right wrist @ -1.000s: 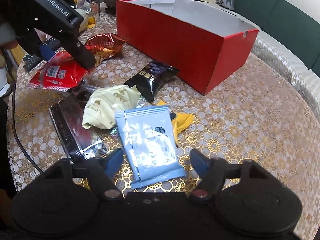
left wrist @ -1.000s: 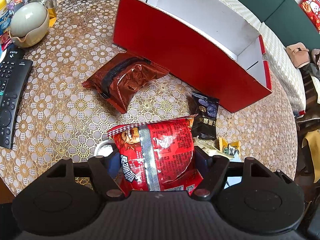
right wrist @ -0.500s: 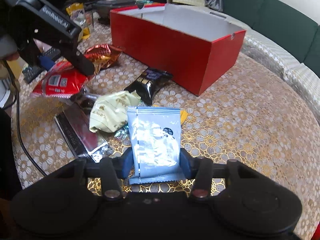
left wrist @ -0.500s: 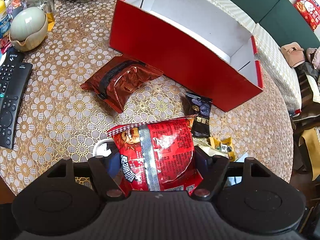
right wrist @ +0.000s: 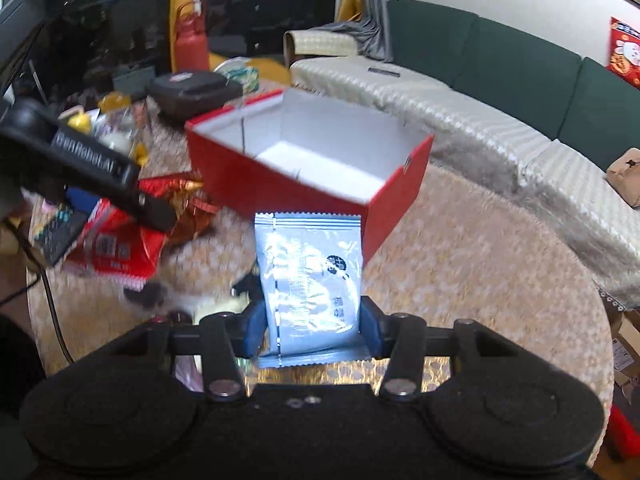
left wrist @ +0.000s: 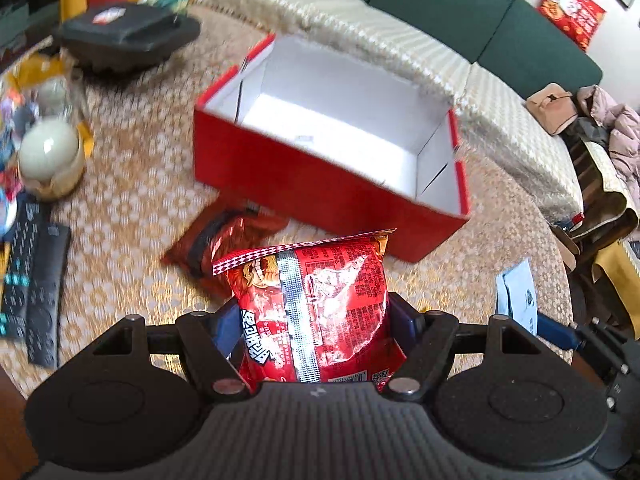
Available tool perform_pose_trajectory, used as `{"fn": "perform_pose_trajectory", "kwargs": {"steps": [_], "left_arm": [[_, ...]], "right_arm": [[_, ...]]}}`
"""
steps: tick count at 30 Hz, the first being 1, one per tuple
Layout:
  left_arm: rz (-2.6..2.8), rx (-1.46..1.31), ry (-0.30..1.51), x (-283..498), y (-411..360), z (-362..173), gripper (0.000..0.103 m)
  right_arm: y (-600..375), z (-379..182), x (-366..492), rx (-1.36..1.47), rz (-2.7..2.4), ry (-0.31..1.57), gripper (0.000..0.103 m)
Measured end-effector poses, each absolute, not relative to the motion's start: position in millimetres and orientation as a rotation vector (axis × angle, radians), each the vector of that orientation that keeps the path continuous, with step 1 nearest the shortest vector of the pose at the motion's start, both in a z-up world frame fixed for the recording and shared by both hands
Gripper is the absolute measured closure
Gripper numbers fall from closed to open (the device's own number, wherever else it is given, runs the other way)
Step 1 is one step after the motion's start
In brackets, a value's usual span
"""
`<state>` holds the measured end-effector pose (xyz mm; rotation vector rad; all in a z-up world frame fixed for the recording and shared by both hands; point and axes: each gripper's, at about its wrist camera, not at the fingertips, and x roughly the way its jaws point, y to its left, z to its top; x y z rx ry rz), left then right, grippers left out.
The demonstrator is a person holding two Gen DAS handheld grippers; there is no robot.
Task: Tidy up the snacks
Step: 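Lift both packets over the red box and open both tools to drop them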
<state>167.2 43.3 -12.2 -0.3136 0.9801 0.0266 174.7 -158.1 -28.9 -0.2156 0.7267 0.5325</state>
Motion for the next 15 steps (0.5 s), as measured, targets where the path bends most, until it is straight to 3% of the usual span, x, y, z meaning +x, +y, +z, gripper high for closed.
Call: {"fn": "perform_pose_trajectory", "kwargs": {"steps": [15], "left_arm": [[0.009, -0.178, 0.862, 232, 49, 36, 0.030]], "right_arm": [[-130, 1, 238, -0.221, 0.461, 0.675, 0.056]]}}
